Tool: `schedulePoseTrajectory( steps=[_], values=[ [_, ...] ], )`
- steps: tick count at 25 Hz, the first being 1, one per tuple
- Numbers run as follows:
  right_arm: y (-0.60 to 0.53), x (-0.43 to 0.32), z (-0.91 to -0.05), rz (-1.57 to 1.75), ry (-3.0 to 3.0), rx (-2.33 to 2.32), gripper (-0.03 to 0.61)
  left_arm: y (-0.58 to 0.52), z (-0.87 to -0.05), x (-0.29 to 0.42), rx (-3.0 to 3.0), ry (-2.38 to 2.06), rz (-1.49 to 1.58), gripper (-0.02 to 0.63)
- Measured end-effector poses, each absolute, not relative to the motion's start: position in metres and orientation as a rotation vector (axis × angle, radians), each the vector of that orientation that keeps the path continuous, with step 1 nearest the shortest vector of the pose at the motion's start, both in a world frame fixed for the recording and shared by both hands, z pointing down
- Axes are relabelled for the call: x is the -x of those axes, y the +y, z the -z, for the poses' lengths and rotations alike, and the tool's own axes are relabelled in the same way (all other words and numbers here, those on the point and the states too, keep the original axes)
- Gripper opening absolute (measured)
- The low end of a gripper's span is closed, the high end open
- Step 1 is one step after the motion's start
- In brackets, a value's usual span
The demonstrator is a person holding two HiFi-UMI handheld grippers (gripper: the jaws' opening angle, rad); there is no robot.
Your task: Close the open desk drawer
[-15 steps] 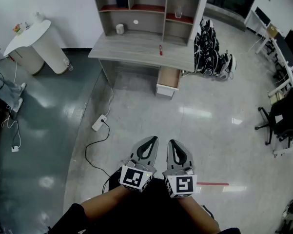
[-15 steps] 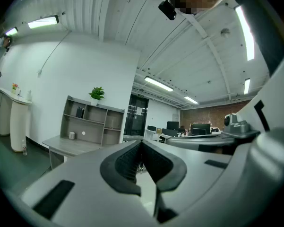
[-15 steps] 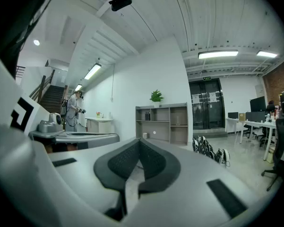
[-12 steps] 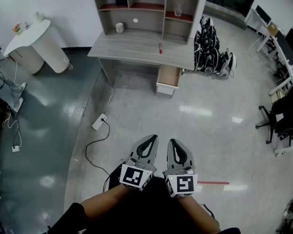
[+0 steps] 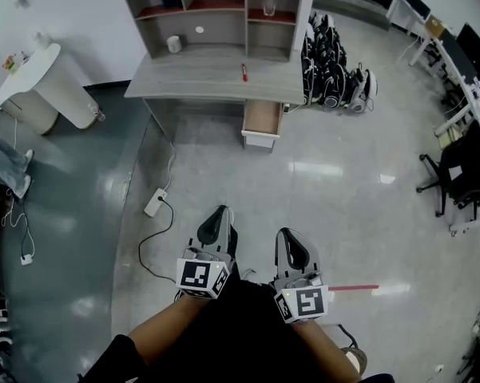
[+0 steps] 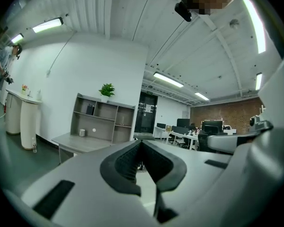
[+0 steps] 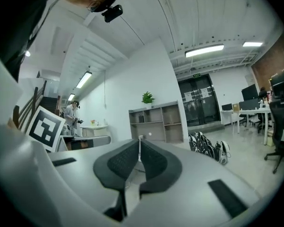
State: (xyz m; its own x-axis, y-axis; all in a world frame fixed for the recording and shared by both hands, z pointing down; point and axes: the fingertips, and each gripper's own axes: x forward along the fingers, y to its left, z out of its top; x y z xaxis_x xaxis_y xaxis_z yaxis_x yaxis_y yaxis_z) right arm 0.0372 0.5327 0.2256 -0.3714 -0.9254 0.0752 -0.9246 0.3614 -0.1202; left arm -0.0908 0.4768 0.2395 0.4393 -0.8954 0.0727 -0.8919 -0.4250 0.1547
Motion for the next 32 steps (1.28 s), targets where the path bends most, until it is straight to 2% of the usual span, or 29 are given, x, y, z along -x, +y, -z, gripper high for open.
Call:
schedulePoseTrajectory(
  steps=[7,12,22,32],
  values=[
    [0.488,-0.042,-0.238,0.26,2.573,1.786,0.018,0.427,-0.25,0.076,-2.546,-1.492,0.071,0.014],
    [0.417,-0.037,-0.226,0.196,2.581,1.745,0.018,0.367,-0.251,0.066,-2.573,-1.442,0.077,0.014],
    [0.267,0.02,-0.216,0.212,2.716,1.624,0.018,0.229,-0.266,0.107,-2.582,-1.466,-0.012,0.014],
    [0.168,-0.009,-0.22,0.29,2.602,1.86,0.018,0.132,-0.291,0.117,-2.597,-1.306,-0.044,0.014]
  ],
)
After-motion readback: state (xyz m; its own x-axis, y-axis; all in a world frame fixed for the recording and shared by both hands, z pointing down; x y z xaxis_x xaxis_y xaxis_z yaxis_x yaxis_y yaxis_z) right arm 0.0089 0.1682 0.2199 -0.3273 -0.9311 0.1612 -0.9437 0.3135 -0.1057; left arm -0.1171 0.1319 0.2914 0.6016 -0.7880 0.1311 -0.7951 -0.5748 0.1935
